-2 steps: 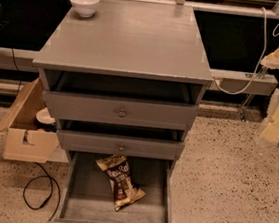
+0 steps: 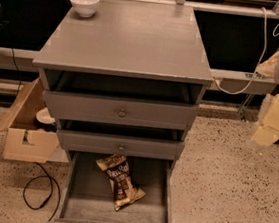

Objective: Pick brown chip bag from bottom drawer and place on counter

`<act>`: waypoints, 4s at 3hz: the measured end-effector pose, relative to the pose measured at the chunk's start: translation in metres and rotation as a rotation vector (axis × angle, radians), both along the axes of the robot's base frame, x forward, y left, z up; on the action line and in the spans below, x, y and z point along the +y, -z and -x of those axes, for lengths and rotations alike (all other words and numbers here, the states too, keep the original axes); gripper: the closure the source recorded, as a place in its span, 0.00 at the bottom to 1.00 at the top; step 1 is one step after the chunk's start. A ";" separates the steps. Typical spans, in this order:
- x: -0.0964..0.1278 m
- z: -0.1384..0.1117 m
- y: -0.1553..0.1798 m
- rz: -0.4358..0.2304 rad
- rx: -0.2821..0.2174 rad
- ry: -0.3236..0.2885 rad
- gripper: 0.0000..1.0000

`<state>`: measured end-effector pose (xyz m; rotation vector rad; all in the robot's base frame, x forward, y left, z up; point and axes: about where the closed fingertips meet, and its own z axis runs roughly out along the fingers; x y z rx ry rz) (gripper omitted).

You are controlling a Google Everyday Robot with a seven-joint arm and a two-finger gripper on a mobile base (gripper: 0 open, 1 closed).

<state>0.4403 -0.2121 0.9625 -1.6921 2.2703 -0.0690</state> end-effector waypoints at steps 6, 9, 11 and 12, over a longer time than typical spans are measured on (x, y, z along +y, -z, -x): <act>0.101 -0.030 0.229 -0.439 0.141 0.252 0.00; 0.157 -0.091 0.414 -0.715 0.110 0.198 0.00; 0.165 -0.091 0.438 -0.744 0.131 0.200 0.00; 0.163 -0.097 0.467 -0.755 0.139 0.207 0.00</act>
Offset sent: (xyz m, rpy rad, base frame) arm 0.0543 0.0937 -0.2298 0.5577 0.0614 -0.3690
